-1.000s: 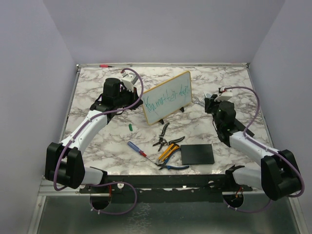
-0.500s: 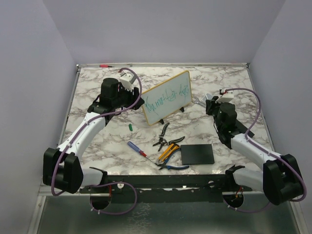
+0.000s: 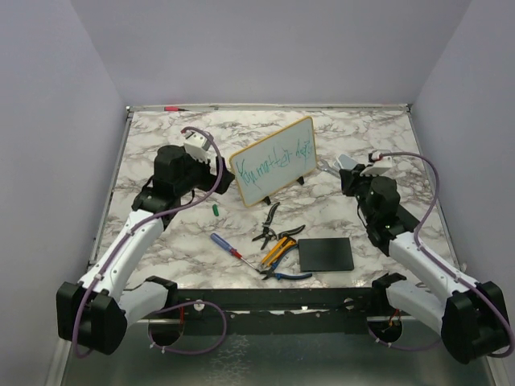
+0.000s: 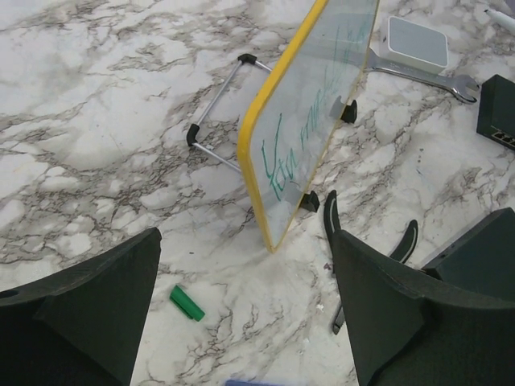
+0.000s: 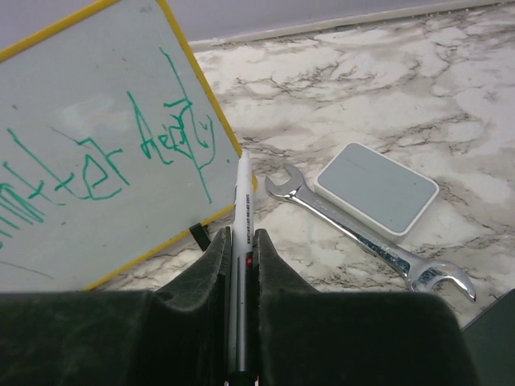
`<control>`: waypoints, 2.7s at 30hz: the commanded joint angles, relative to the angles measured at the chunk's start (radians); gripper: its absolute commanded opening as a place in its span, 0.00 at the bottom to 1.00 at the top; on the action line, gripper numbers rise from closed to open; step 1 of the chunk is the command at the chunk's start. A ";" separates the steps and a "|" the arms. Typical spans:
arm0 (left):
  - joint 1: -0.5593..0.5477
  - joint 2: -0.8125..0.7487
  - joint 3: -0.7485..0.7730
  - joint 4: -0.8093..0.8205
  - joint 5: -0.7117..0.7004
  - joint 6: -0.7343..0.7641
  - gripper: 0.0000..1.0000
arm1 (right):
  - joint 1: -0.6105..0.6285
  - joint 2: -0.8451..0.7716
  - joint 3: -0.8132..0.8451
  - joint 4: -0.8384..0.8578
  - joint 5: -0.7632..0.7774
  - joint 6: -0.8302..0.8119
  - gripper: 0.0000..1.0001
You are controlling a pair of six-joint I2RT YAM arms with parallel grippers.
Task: Write a sentence on the whiteboard
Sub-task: Close the whiteboard marker at the center of the board.
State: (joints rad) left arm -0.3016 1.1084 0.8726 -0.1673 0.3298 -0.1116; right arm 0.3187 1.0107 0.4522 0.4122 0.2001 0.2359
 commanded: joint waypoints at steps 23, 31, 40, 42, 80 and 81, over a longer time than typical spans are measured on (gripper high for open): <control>-0.006 -0.084 -0.312 -0.067 -0.479 -0.518 0.68 | -0.006 -0.313 -0.191 0.031 -0.347 0.081 0.01; -0.062 0.100 -0.289 -0.027 -0.492 -0.525 0.64 | -0.006 -0.310 -0.199 0.043 -0.359 0.081 0.02; -0.122 0.298 -0.172 -0.029 -0.568 -0.499 0.56 | -0.007 -0.296 -0.207 0.057 -0.365 0.080 0.02; -0.123 0.332 -0.146 -0.030 -0.589 -0.489 0.55 | -0.006 -0.296 -0.208 0.060 -0.365 0.079 0.02; -0.140 0.366 -0.094 -0.098 -0.590 -0.550 0.00 | -0.006 -0.263 -0.215 0.097 -0.404 0.082 0.02; -0.140 0.343 -0.098 -0.092 -0.584 -0.566 0.00 | -0.006 -0.260 -0.220 0.114 -0.425 0.083 0.02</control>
State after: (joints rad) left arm -0.4343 1.5383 0.7944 -0.2535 -0.2760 -0.6075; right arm 0.3187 0.7506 0.2581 0.4580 -0.1555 0.3157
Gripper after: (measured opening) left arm 0.108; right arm 0.109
